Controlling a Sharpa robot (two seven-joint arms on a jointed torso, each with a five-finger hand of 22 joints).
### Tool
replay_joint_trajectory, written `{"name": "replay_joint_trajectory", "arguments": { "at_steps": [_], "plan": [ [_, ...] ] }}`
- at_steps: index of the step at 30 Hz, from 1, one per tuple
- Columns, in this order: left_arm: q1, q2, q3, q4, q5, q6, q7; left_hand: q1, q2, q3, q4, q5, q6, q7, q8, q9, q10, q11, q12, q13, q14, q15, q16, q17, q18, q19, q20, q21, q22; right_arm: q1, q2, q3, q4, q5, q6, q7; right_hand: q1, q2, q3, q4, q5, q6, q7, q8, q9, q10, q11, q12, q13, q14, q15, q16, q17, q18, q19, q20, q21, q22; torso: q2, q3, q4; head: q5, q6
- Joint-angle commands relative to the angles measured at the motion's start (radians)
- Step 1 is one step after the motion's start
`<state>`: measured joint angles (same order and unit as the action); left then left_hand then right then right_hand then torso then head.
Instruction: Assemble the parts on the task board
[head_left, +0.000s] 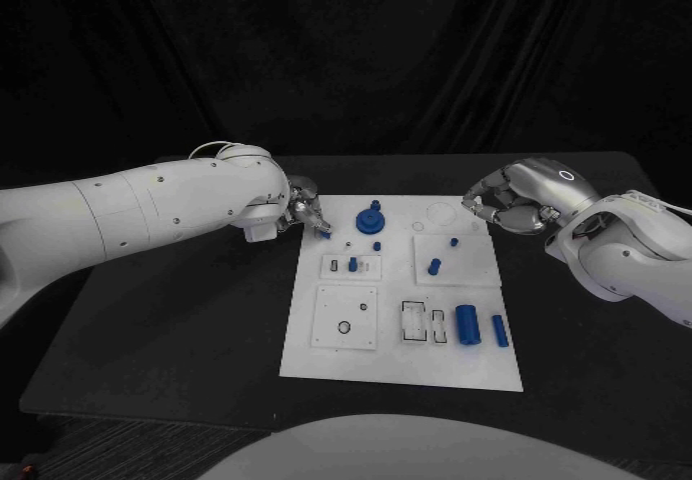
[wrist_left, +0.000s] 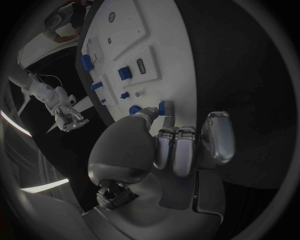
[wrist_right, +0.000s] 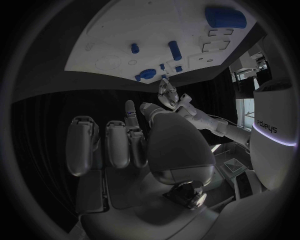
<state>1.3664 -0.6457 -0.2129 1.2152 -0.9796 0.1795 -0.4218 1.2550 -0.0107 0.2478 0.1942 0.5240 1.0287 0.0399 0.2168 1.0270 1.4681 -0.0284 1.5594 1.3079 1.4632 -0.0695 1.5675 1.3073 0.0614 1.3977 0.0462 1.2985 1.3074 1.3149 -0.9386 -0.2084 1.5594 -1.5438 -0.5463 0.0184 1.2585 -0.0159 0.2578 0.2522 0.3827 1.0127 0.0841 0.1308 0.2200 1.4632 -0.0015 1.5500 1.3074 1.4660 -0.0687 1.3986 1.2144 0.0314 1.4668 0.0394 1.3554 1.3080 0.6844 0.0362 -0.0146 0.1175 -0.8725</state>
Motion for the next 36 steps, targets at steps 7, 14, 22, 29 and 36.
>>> {"name": "replay_joint_trajectory", "arguments": {
  "at_steps": [7, 14, 22, 29, 36],
  "plan": [
    [-0.002, -0.018, 0.001, 0.021, 0.001, -0.028, 0.026, -0.041, -0.050, 0.137, -0.033, -0.019, 0.004, -0.003, -0.002, 0.011, 0.089, -0.001, -0.007, 0.249, 0.108, 0.000, 0.003, 0.263, 0.004, -0.004, -0.002, 0.000, 0.176, -0.002, 0.000, 0.001, -0.001, -0.002, 0.005, -0.019, 0.013, -0.003, 0.000, -0.005, 0.005, -0.004, 0.005, -0.006, -0.002, 0.084, 0.007, -0.004, 0.209, 0.046, 0.005, -0.004, -0.004, 0.019, 0.019, 0.006, -0.007, 0.196, 0.000, -0.0002, 0.0005, 0.000, 0.000],
    [-0.002, -0.063, 0.001, 0.082, 0.004, -0.074, 0.008, -0.059, -0.058, 0.158, -0.037, -0.019, 0.009, -0.004, 0.001, 0.014, 0.087, -0.002, -0.010, 0.246, 0.108, -0.001, 0.003, 0.263, 0.004, -0.003, -0.002, 0.001, 0.176, -0.002, -0.003, 0.001, 0.001, -0.002, 0.003, -0.022, 0.013, -0.003, 0.000, -0.005, 0.005, -0.004, 0.005, -0.006, -0.002, 0.084, 0.007, -0.004, 0.209, 0.046, 0.005, -0.004, -0.004, 0.019, 0.019, 0.006, -0.007, 0.196, 0.001, 0.0004, 0.0003, -0.005, 0.000],
    [0.000, -0.140, 0.001, 0.201, 0.084, -0.109, -0.035, -0.079, -0.060, 0.174, -0.036, -0.035, 0.009, -0.004, 0.001, 0.016, 0.078, -0.002, -0.023, 0.236, 0.102, -0.001, -0.002, 0.256, 0.007, -0.011, -0.003, -0.013, 0.172, -0.002, -0.009, 0.001, 0.003, -0.002, 0.001, -0.026, 0.014, -0.004, 0.000, -0.006, 0.005, -0.004, 0.005, -0.007, -0.002, 0.083, 0.007, -0.005, 0.207, 0.046, 0.005, -0.003, -0.002, 0.019, 0.018, 0.006, -0.009, 0.195, 0.000, 0.0001, 0.0006, -0.002, 0.000],
    [0.000, -0.172, 0.001, 0.283, 0.106, -0.095, -0.068, -0.088, -0.059, 0.180, -0.037, -0.046, 0.006, -0.003, 0.000, 0.017, 0.074, 0.000, -0.028, 0.232, 0.098, 0.000, -0.005, 0.251, 0.009, -0.015, -0.002, -0.019, 0.170, -0.002, -0.009, 0.001, 0.002, -0.002, 0.001, -0.027, 0.014, -0.004, 0.000, -0.006, 0.005, -0.004, 0.005, -0.007, -0.002, 0.083, 0.007, -0.005, 0.207, 0.046, 0.005, -0.003, -0.002, 0.019, 0.018, 0.006, -0.009, 0.195, -0.001, 0.0025, -0.0005, 0.000, 0.000],
    [0.000, -0.166, 0.001, 0.302, 0.110, -0.076, -0.090, -0.097, -0.057, 0.184, -0.037, -0.059, 0.004, -0.002, -0.001, 0.018, 0.072, 0.001, -0.031, 0.230, 0.095, 0.001, -0.007, 0.248, 0.010, -0.018, -0.002, -0.023, 0.169, -0.002, -0.011, 0.001, 0.004, -0.002, -0.003, -0.025, 0.015, -0.004, 0.001, -0.007, 0.007, -0.005, 0.006, -0.007, -0.002, 0.083, 0.007, -0.006, 0.206, 0.046, 0.005, -0.003, -0.001, 0.019, 0.018, 0.006, -0.009, 0.195, -0.002, 0.0025, 0.0035, -0.002, 0.000]
  ]
}}
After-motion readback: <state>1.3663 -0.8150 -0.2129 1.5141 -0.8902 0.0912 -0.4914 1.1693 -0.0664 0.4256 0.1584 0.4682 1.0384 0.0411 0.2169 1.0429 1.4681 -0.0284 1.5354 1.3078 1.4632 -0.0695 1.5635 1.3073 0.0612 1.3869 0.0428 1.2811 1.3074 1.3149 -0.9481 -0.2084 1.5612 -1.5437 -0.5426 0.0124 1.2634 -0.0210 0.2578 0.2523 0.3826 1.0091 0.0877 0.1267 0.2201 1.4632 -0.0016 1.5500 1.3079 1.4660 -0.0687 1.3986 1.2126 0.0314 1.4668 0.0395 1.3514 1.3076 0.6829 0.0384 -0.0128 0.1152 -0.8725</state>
